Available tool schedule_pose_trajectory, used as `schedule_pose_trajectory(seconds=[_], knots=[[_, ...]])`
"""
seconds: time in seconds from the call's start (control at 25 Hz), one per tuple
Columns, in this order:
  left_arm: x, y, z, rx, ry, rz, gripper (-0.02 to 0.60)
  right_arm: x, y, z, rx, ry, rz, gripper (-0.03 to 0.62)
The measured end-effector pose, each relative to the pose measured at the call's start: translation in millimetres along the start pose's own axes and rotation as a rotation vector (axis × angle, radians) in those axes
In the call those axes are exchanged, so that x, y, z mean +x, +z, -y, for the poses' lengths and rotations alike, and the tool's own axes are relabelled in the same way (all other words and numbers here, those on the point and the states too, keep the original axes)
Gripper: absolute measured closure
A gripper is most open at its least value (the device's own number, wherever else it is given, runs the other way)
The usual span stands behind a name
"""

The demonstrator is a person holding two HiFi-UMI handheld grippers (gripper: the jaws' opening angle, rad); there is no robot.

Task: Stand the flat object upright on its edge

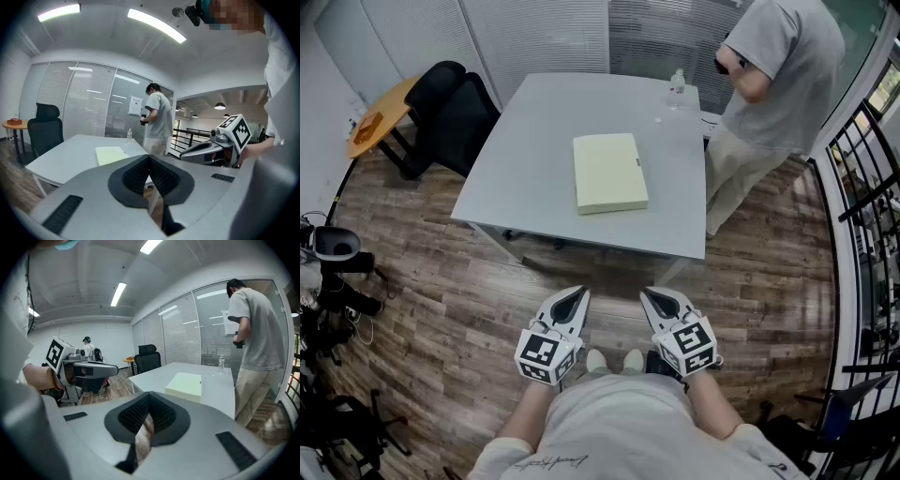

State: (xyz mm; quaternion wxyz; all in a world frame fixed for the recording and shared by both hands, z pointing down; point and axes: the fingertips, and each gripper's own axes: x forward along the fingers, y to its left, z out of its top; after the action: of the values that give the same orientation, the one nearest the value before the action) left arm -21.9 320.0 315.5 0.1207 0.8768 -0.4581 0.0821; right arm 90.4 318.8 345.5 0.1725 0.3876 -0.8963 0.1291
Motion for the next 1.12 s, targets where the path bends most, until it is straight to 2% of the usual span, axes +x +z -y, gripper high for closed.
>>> schedule_pose_trajectory(seconds=[0.36, 0.56, 1.12], knots=[[-8.0, 2.3, -9.0, -0.006, -0.018, -0.001, 0.569, 5.9, 5.6, -13.9, -0.013, -0.007, -0.004, 0.569], [-10.9, -2.5, -18.9, 0.000, -0.022, -0.015, 0.569, 10.3, 10.1, -13.1, 0.031, -0.039, 0.022, 0.569], [-24.0, -1.8, -44.5, 0.030, -0.090, -0.014, 0.569, 30.9, 26.1, -29.2, 0.033, -0.074, 0.048, 0.569]])
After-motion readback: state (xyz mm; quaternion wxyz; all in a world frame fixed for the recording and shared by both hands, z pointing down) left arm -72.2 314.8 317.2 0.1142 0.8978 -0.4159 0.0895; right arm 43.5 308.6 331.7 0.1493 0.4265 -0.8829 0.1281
